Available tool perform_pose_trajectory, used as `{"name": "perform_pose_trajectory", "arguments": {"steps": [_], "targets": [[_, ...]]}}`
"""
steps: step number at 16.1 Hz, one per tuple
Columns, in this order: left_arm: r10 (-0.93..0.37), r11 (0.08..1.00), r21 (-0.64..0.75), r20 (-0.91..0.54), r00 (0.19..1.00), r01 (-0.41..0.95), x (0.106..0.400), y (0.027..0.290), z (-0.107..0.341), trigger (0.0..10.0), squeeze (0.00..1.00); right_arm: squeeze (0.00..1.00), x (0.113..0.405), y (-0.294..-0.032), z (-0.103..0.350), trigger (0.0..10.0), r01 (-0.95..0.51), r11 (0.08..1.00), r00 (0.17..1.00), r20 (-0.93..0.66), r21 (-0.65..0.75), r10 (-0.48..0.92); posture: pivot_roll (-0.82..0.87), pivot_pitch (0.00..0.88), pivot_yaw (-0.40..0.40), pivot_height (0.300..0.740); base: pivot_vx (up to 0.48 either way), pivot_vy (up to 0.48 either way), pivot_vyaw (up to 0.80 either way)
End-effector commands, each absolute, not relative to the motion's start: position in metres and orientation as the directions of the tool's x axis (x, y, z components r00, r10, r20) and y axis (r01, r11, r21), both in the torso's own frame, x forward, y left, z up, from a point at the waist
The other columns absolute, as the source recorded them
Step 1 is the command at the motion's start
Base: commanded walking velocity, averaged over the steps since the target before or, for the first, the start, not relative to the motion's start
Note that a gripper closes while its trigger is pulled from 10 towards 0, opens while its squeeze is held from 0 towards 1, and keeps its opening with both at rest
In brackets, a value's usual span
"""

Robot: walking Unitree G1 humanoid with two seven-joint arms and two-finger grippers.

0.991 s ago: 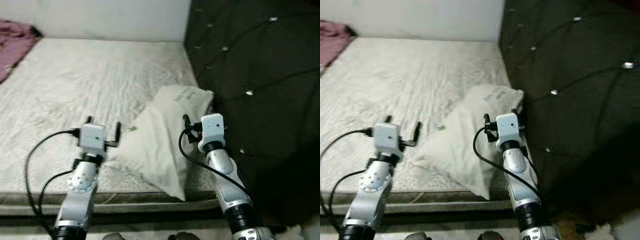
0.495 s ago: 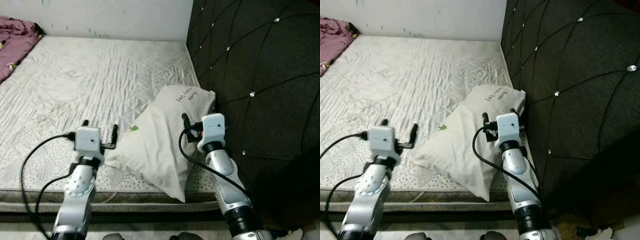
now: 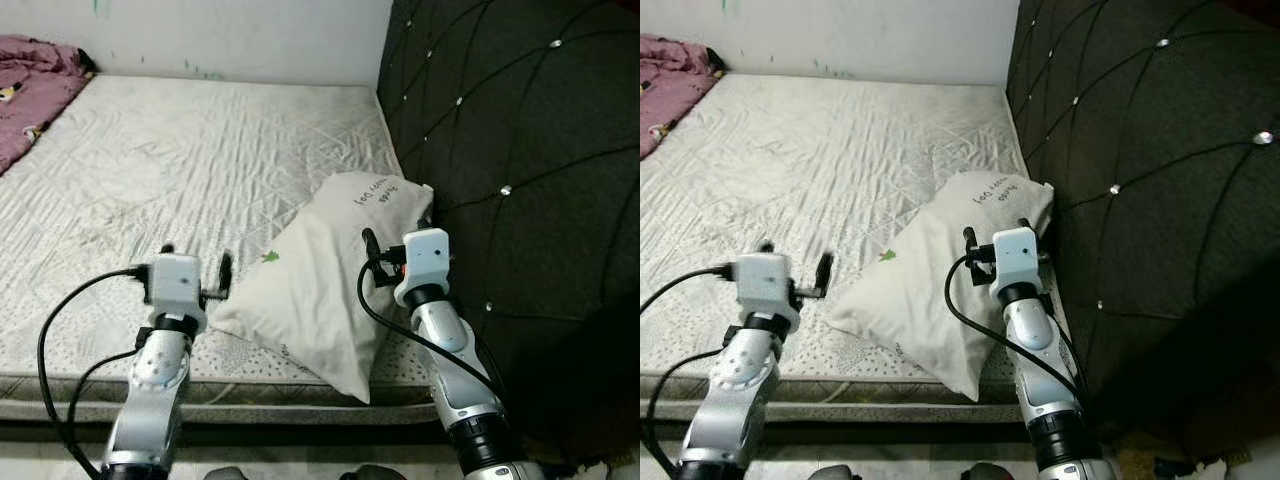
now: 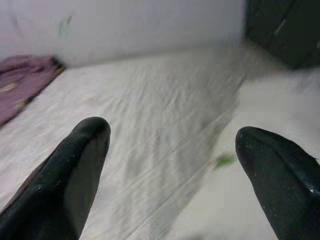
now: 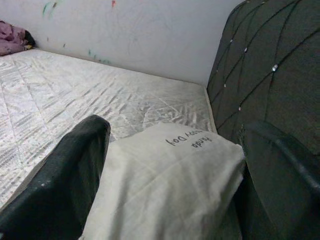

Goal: Clean up the room

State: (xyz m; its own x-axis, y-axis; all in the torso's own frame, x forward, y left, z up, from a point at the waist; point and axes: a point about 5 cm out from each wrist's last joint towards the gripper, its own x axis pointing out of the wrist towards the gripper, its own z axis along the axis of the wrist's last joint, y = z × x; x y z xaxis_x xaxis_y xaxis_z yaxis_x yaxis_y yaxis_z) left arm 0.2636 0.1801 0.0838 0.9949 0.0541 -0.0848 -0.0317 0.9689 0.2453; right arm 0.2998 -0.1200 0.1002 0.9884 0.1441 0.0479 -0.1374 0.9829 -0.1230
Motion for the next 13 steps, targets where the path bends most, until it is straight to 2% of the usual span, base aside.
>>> {"name": "perform_pose_trajectory", "arguments": {"steps": [1, 4, 5, 6, 8, 10, 13], "targets": [[0.097, 0.95, 0.307, -0.109, 0.989, -0.059, 0.264, 0.184, 0.081, 10.0, 0.0, 0.0, 0.302, -0.12, 0.102, 10.0, -0.138, 0.983, 0.988, 0.046, -0.125, 0.145, 0.11, 0.0, -0.025, 0.74, 0.0, 0.0, 0.0], [0.089, 0.946, 0.315, -0.051, 0.995, -0.069, 0.266, 0.184, 0.09, 10.0, 0.0, 0.0, 0.302, -0.12, 0.102, 10.0, -0.136, 0.982, 0.989, 0.048, -0.128, 0.143, 0.12, 0.0, -0.026, 0.74, 0.0, 0.0, 0.0], [0.049, 0.946, 0.321, -0.024, 0.999, -0.039, 0.268, 0.18, 0.093, 10.0, 0.0, 0.0, 0.303, -0.12, 0.102, 10.0, -0.136, 0.982, 0.988, 0.048, -0.128, 0.143, 0.12, 0.0, -0.026, 0.74, 0.0, 0.0, 0.0], [-0.08, 0.954, 0.292, 0.023, 0.997, 0.07, 0.266, 0.17, 0.103, 10.0, 0.0, 0.0, 0.303, -0.119, 0.102, 10.0, -0.139, 0.982, 0.988, 0.048, -0.129, 0.146, 0.12, 0.0, -0.026, 0.74, 0.0, 0.0, 0.0], [-0.131, 0.991, 0.001, 0.118, 0.984, 0.132, 0.265, 0.155, 0.115, 10.0, 0.0, 0.0, 0.304, -0.119, 0.103, 10.0, -0.138, 0.982, 0.988, 0.049, -0.128, 0.145, 0.12, 0.0, -0.026, 0.74, 0.0, 0.0, 0.0], [-0.123, 0.991, -0.041, 0.096, 0.988, 0.127, 0.268, 0.155, 0.113, 10.0, 0.0, 0.0, 0.304, -0.119, 0.103, 10.0, -0.138, 0.982, 0.988, 0.05, -0.13, 0.145, 0.11, 0.0, -0.025, 0.74, 0.0, 0.0, 0.0], [-0.116, 0.975, -0.179, 0.088, 0.989, 0.13, 0.271, 0.16, 0.109, 10.0, 0.0, 0.0, 0.305, -0.12, 0.104, 10.0, -0.135, 0.982, 0.988, 0.053, -0.132, 0.143, 0.11, 0.0, -0.026, 0.74, 0.0, 0.0, 0.0]]}}
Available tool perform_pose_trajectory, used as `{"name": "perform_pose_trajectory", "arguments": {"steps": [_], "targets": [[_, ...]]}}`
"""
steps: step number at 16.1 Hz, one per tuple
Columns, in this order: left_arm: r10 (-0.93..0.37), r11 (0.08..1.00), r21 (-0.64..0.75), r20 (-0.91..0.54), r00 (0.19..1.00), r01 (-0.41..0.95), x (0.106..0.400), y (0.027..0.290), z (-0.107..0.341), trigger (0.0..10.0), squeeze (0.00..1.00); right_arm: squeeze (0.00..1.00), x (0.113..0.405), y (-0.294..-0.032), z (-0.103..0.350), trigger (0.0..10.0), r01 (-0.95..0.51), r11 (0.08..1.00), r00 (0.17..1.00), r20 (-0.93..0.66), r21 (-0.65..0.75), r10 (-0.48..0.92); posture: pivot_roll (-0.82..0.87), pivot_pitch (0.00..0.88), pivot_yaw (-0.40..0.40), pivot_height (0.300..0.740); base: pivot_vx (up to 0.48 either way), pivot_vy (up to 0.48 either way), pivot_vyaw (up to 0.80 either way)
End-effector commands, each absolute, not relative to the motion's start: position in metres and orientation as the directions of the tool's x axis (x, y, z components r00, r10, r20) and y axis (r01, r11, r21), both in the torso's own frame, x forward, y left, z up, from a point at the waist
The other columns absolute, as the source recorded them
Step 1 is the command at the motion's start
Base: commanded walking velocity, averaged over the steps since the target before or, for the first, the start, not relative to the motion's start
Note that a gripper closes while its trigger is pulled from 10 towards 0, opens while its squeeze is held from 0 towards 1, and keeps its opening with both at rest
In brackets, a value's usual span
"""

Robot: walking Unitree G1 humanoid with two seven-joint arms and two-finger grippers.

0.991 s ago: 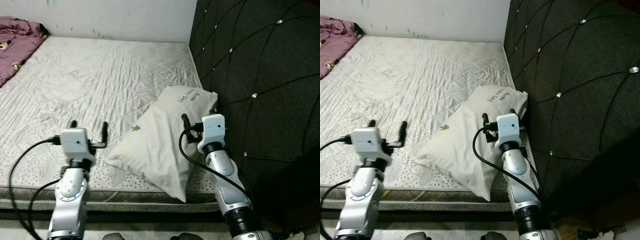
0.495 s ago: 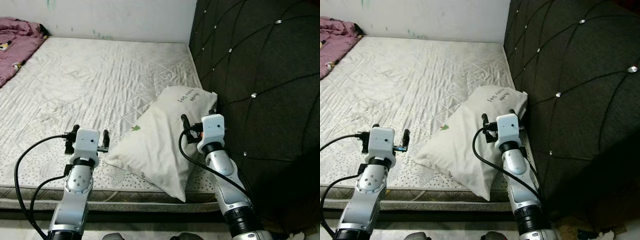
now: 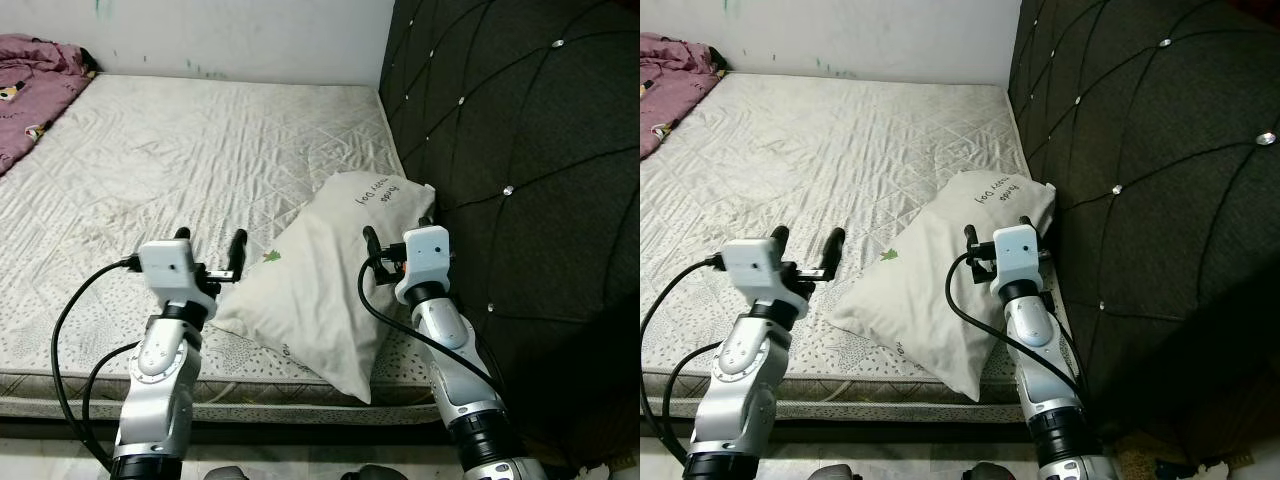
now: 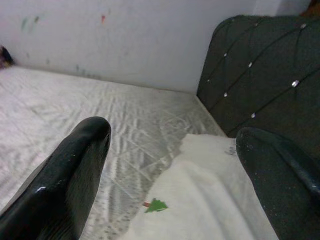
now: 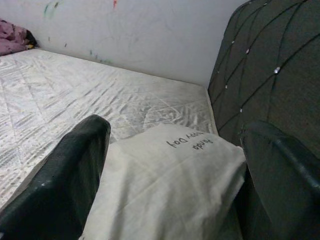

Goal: Clean up the room

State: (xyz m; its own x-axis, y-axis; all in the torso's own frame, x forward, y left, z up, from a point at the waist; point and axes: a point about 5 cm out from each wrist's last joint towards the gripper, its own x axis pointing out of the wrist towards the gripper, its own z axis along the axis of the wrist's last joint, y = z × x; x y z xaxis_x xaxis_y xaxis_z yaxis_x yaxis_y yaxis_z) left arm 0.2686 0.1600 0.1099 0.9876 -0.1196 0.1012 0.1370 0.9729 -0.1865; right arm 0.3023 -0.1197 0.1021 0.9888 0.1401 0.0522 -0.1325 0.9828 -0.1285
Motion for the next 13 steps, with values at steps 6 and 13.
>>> {"name": "perform_pose_trajectory", "arguments": {"steps": [6, 13], "targets": [[0.019, 0.995, -0.091, -0.067, 0.998, -0.025, 0.269, 0.18, 0.088, 10.0, 0.0, 0.0, 0.306, -0.12, 0.104, 10.0, -0.135, 0.981, 0.988, 0.056, -0.136, 0.143, 0.12, 0.0, -0.028, 0.74, 0.0, 0.0, 0.0], [0.004, 0.997, -0.079, -0.046, 0.999, -0.008, 0.268, 0.179, 0.091, 10.0, 0.0, 0.0, 0.305, -0.12, 0.103, 10.0, -0.128, 0.983, 0.989, 0.054, -0.131, 0.136, 0.11, 0.0, -0.022, 0.74, 0.0, 0.0, 0.0]]}}
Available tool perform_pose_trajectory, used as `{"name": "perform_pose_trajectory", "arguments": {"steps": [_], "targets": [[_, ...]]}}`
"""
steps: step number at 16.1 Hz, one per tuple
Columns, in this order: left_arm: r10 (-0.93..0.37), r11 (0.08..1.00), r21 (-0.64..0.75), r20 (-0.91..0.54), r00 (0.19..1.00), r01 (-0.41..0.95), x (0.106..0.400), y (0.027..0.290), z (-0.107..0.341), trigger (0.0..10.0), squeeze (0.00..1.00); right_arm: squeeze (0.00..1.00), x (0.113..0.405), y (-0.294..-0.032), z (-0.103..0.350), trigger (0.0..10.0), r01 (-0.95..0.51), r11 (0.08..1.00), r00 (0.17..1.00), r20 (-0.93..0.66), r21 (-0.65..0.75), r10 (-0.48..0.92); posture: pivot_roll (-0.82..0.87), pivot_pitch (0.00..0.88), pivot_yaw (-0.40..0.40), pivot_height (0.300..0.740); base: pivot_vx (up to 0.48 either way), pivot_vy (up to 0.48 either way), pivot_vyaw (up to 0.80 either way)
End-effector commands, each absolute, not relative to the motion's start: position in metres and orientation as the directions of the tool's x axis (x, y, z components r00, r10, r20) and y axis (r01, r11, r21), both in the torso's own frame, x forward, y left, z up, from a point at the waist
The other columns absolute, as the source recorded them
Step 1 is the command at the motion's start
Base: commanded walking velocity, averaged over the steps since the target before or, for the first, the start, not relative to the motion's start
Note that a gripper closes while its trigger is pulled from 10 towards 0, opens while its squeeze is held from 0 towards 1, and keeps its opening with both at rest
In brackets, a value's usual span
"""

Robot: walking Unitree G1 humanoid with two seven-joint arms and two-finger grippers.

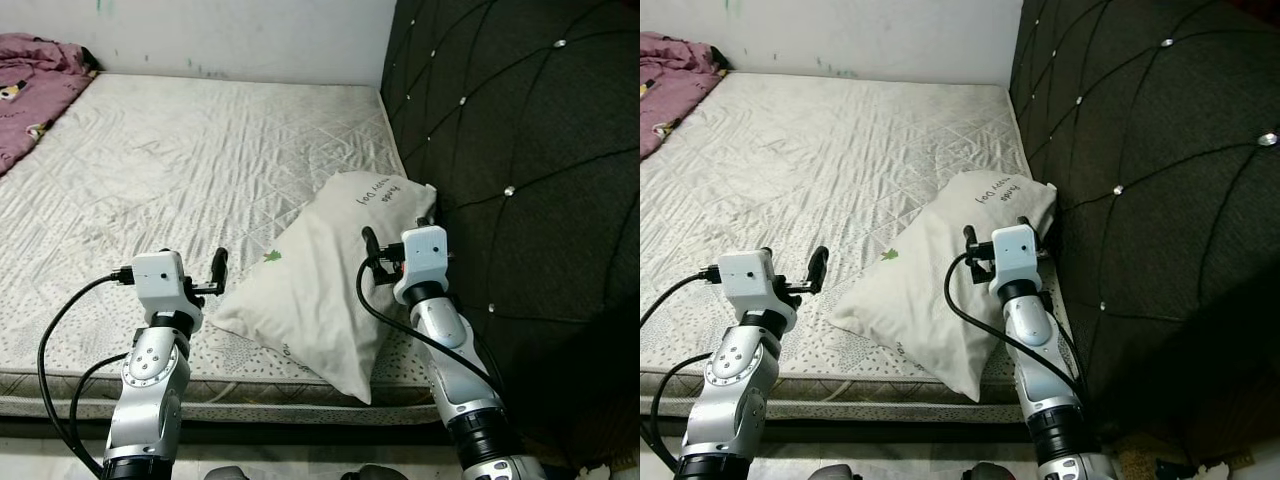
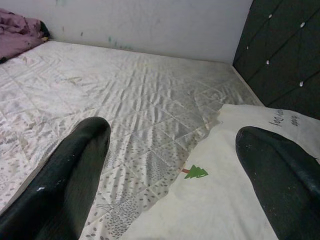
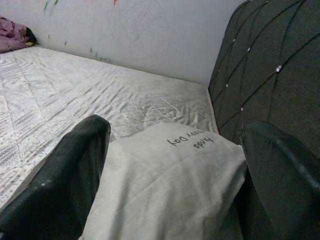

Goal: Clean up the room

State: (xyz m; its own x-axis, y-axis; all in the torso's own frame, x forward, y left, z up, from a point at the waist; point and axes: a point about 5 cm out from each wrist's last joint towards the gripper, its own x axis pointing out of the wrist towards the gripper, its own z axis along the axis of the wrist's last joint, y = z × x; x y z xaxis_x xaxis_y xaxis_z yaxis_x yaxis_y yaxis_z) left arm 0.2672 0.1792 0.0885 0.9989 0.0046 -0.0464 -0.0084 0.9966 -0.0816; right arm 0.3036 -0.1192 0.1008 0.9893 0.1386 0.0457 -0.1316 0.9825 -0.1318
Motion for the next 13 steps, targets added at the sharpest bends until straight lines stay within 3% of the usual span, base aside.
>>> {"name": "perform_pose_trajectory", "arguments": {"steps": [1, 4, 7, 13], "targets": [[-0.037, 0.997, -0.069, -0.033, 0.999, 0.035, 0.269, 0.175, 0.092, 10.0, 0.0, 0.0, 0.305, -0.12, 0.103, 10.0, -0.127, 0.983, 0.989, 0.054, -0.13, 0.135, 0.11, 0.0, -0.022, 0.74, 0.0, 0.0, 0.0], [-0.078, 0.996, -0.034, -0.003, 0.997, 0.078, 0.269, 0.171, 0.096, 10.0, 0.0, 0.0, 0.305, -0.12, 0.103, 10.0, -0.128, 0.983, 0.989, 0.053, -0.131, 0.136, 0.12, 0.0, -0.023, 0.74, 0.0, 0.0, 0.0], [0.008, 0.997, 0.077, -0.019, 1.0, -0.007, 0.268, 0.178, 0.093, 10.0, 0.0, 0.0, 0.305, -0.121, 0.103, 10.0, -0.125, 0.983, 0.99, 0.054, -0.133, 0.134, 0.11, 0.0, -0.025, 0.74, 0.0, 0.0, 0.0], [0.033, 0.997, 0.074, -0.04, 0.999, -0.03, 0.268, 0.18, 0.089, 10.0, 0.0, 0.0, 0.305, -0.121, 0.105, 10.0, -0.111, 0.986, 0.991, 0.061, -0.124, 0.12, 0.12, 0.0, -0.025, 0.74, 0.0, 0.0, 0.0]]}}
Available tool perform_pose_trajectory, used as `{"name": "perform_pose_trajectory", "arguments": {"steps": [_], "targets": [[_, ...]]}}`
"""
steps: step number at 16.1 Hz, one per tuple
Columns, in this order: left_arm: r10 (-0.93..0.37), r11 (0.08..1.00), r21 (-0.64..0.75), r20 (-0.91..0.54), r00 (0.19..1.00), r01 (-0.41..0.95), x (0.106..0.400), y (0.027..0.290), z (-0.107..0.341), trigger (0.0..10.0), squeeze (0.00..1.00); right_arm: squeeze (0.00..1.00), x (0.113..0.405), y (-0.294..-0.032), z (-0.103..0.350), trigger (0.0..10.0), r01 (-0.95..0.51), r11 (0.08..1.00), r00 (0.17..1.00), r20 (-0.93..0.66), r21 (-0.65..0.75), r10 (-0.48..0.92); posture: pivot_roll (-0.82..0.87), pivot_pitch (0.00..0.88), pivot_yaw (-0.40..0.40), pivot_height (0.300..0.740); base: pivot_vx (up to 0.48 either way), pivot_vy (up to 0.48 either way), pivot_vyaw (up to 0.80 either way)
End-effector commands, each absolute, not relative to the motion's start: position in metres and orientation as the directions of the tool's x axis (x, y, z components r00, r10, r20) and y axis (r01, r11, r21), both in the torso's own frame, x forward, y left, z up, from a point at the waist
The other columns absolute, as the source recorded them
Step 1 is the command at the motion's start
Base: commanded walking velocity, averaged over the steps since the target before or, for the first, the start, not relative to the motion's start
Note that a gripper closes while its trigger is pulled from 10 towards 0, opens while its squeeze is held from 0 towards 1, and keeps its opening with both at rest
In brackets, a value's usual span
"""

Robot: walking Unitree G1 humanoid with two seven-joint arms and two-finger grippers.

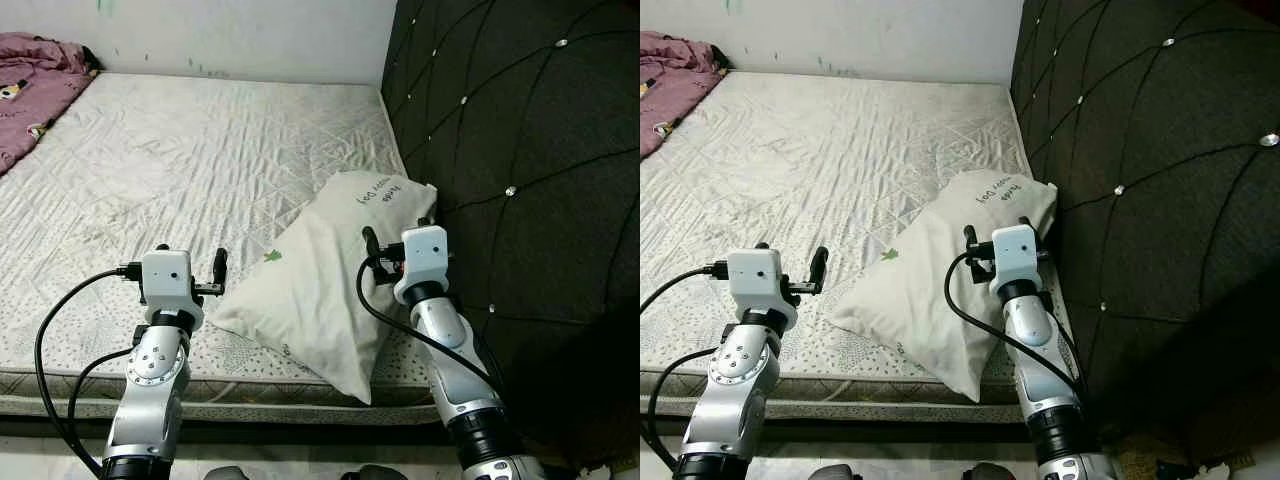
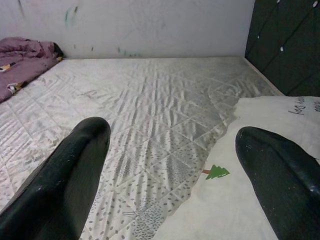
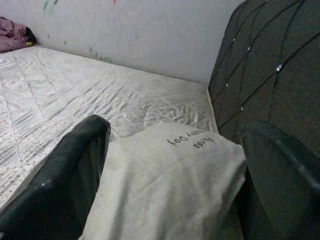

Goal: Clean up the room

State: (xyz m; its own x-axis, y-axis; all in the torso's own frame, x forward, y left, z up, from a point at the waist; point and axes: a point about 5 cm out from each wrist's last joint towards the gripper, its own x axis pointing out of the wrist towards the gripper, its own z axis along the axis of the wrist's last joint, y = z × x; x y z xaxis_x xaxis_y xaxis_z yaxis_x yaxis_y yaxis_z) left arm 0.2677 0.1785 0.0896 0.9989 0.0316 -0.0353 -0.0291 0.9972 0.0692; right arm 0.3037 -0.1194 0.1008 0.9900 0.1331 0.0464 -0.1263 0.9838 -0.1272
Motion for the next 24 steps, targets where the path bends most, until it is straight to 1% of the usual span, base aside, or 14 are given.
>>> {"name": "perform_pose_trajectory", "arguments": {"steps": [1, 7, 9, 18, 22, 24], "targets": [[0.034, 0.996, 0.079, -0.048, 0.998, -0.03, 0.2682, 0.1787, 0.0881, 10.0, 0.0, 0.0, 0.305, -0.1209, 0.1047, 10.0, -0.113, 0.988, 0.991, 0.058, -0.109, 0.12, 0.11, 0.0, -0.024, 0.74, 0.0, 0.0, 0.0], [0.027, 0.997, 0.069, -0.054, 0.998, -0.023, 0.2677, 0.1774, 0.0887, 10.0, 0.0, 0.0, 0.3039, -0.1204, 0.1051, 10.0, -0.118, 0.987, 0.991, 0.057, -0.107, 0.124, 0.12, 0.0, -0.027, 0.736, 0.0, 0.0, 0.0], [0.022, 0.997, 0.071, -0.057, 0.998, -0.018, 0.2678, 0.1767, 0.0884, 10.0, 0.0, 0.0, 0.3037, -0.1202, 0.1051, 10.0, -0.123, 0.987, 0.99, 0.056, -0.108, 0.129, 0.12, 0.0, -0.028, 0.718, 0.0, 0.0, 0.0], [0.029, 0.998, 0.054, -0.067, 0.997, -0.026, 0.2692, 0.1757, 0.0873, 10.0, 0.0, 0.0, 0.3047, -0.121, 0.1058, 10.0, -0.13, 0.985, 0.989, 0.057, -0.111, 0.137, 0.11, 0.0, -0.033, 0.604, 0.0, 0.0, 0.0], [0.038, 0.998, 0.05, -0.065, 0.997, -0.035, 0.2696, 0.176, 0.0881, 10.0, 0.0, 0.0, 0.3051, -0.1214, 0.1063, 10.0, -0.134, 0.984, 0.988, 0.058, -0.119, 0.142, 0.11, 0.0, -0.035, 0.604, 0.0, 0.0, 0.0], [0.05, 0.999, 0.024, -0.066, 0.997, -0.049, 0.2696, 0.177, 0.0881, 10.0, 0.0, 0.0, 0.3048, -0.1217, 0.1065, 10.0, -0.138, 0.983, 0.987, 0.06, -0.124, 0.146, 0.11, 0.0, -0.037, 0.604, 0.0, 0.0, 0.0]]}}
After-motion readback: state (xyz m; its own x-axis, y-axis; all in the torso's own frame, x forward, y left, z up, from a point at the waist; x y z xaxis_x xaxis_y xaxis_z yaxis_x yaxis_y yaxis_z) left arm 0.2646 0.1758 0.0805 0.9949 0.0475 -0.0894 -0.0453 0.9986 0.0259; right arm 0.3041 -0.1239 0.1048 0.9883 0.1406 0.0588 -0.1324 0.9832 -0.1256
